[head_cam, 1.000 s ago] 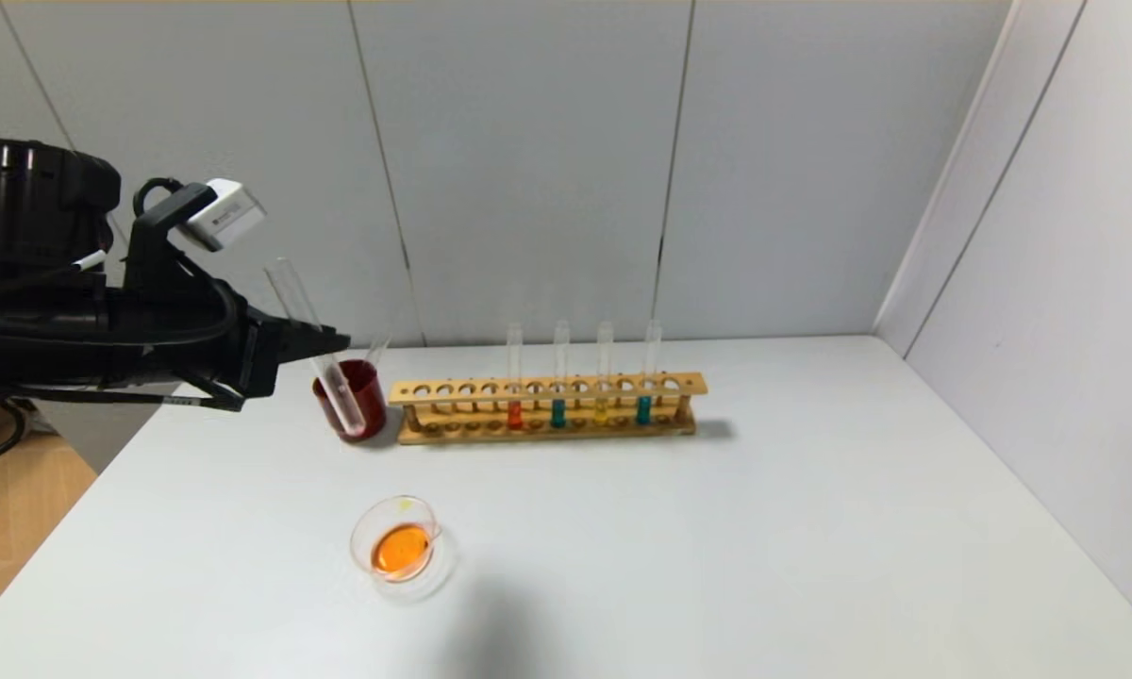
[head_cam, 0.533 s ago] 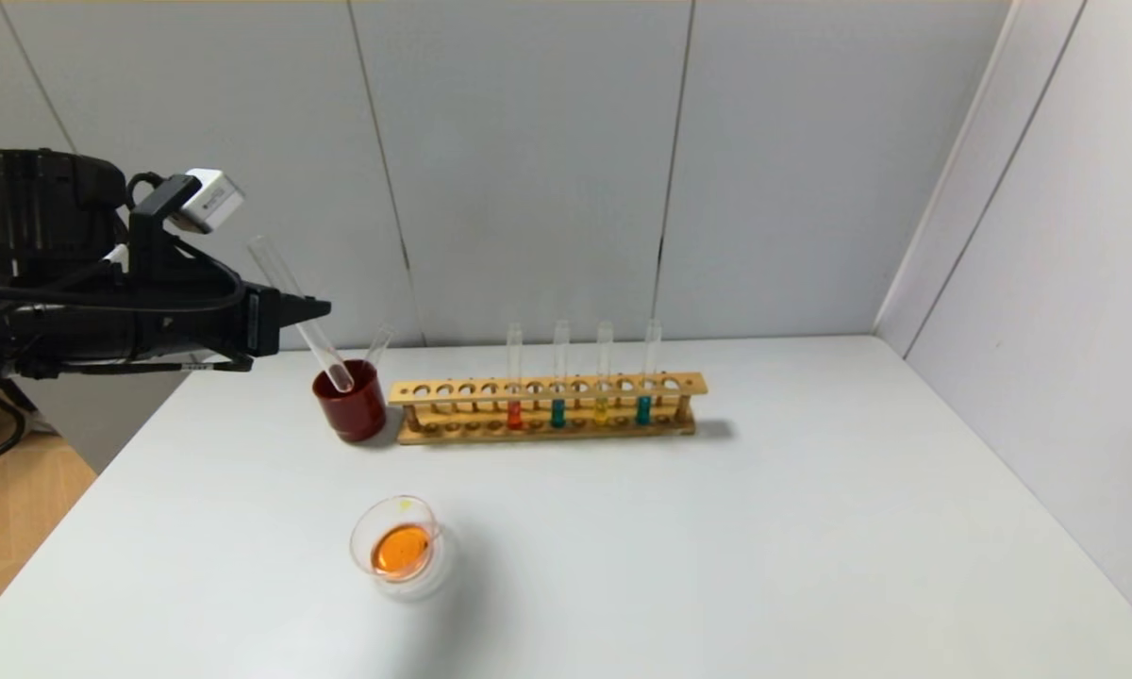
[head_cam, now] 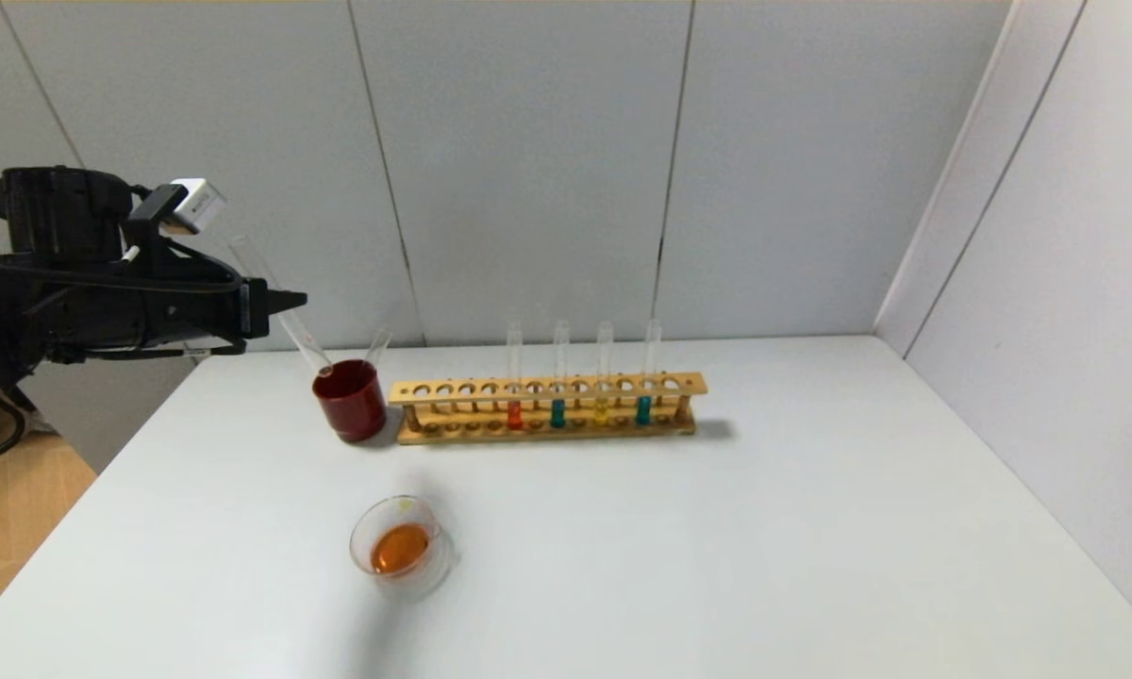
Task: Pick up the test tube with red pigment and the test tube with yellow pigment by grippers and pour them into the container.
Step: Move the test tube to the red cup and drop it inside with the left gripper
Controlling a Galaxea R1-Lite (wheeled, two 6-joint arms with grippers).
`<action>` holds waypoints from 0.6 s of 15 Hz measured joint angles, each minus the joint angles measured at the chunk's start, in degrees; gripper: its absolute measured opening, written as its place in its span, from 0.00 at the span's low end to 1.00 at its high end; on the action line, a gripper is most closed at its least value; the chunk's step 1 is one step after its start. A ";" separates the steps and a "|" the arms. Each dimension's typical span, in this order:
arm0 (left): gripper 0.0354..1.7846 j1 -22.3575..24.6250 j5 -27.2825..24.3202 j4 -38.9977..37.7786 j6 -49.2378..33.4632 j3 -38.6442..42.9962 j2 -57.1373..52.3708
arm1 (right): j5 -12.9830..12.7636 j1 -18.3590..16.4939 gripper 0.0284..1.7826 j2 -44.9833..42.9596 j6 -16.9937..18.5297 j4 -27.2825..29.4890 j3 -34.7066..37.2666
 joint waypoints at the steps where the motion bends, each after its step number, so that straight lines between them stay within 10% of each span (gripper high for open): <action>1: 0.16 0.34 0.02 -0.85 -0.05 -0.26 1.01 | 0.00 -0.02 0.98 0.00 0.00 0.00 0.00; 9: 0.16 1.02 1.51 -7.53 -0.11 -2.73 10.97 | 0.00 -0.05 0.98 0.00 0.00 0.00 0.00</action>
